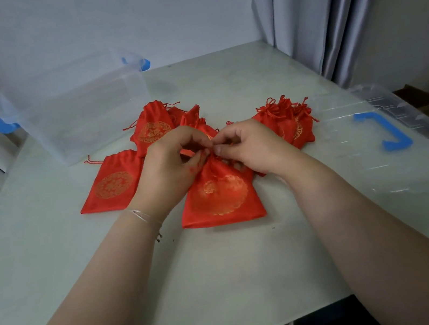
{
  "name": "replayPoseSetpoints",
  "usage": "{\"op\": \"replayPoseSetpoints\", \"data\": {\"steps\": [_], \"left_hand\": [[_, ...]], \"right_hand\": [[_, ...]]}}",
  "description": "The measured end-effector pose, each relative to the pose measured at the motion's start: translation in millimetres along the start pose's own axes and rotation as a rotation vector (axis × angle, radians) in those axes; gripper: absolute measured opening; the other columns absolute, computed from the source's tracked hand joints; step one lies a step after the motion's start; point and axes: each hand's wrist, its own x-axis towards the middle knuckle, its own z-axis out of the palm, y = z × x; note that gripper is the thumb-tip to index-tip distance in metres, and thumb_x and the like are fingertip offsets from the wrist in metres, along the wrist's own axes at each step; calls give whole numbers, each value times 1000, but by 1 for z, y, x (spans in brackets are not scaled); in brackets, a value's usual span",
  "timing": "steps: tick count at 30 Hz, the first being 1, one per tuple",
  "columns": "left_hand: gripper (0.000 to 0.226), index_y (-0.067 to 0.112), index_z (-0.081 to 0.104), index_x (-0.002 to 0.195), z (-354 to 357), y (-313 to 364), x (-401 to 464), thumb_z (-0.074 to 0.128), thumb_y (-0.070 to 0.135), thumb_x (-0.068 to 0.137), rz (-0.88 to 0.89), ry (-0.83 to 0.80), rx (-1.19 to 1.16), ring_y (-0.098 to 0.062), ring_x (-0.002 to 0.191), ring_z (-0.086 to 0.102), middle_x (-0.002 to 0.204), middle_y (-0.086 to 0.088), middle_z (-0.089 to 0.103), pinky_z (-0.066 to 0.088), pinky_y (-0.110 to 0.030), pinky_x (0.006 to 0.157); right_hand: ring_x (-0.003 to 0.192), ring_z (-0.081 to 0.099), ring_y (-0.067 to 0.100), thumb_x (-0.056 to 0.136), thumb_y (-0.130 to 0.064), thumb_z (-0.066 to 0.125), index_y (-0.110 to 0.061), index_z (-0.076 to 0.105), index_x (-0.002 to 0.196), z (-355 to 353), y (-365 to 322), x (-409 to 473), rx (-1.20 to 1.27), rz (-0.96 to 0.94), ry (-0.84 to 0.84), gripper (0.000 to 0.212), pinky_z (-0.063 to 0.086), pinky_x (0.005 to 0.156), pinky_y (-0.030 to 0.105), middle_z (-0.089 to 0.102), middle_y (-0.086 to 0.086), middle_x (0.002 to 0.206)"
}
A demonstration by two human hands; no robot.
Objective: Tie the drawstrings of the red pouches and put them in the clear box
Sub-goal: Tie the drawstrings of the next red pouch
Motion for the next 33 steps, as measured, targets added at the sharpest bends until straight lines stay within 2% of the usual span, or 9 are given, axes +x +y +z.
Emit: {"op": "replayPoseSetpoints", "data": {"steps": [5,9,12,15,18,21,25,29,33], "left_hand": [[12,11,69,88,1,-4,0,69,1,80,122,85,109,-4,76,57,86,4,62,47,-16,67],[8,10,71,85,-2,-6,1,70,3,80,167,99,174,-11,75,60,85,0,64,47,-19,66],[5,9,72,83,-3,-7,0,69,5,80,196,97,223,-14,75,62,83,-1,67,50,-27,66],[9,9,73,83,-1,-8,0,66,7,80,219,81,262,-16,76,64,82,0,69,51,-33,67],[13,10,74,81,-2,-7,0,66,0,78,233,98,275,-14,78,65,81,1,71,51,-34,69],[12,9,73,83,-3,-5,-1,68,0,79,239,110,206,-10,79,65,82,3,71,52,-34,71],[19,8,70,83,-1,-4,-1,64,-9,77,257,95,161,-10,83,66,84,4,71,54,-35,75],[23,7,68,80,-1,-3,-2,61,-14,75,279,120,131,-11,83,66,84,2,70,54,-34,75],[11,6,68,79,2,-1,-2,60,-2,81,284,95,80,-8,86,65,88,3,69,53,-26,79]], "right_hand": [[63,54,15,92,-7,58,-23,67,96,1,2,1,85,-25,-25,19,45,51,25,60,10,78],[55,55,-4,92,-5,57,-15,67,96,-2,0,-1,112,-50,-56,14,46,49,15,60,2,73],[56,59,-3,91,-2,58,-14,66,89,-3,0,-2,132,-53,-78,14,49,52,15,64,5,76],[52,59,1,88,-3,61,-22,62,79,-2,2,-1,70,-70,-35,21,52,53,19,63,-9,59],[50,57,9,85,-5,61,-22,58,76,-1,2,-1,-23,-92,29,19,53,54,25,58,-7,53],[42,50,5,83,-5,59,-18,57,76,-4,2,-1,-64,-89,74,15,41,46,17,51,-6,48],[36,35,3,84,-8,58,-20,56,74,-5,4,0,-100,-79,76,16,27,41,19,44,-10,40],[34,33,4,85,-9,58,-21,55,74,-7,3,0,-104,-79,81,17,24,39,17,42,-11,37],[34,31,2,87,-8,56,-20,55,75,-6,4,2,-53,-61,62,17,24,38,17,42,-11,38]]}}
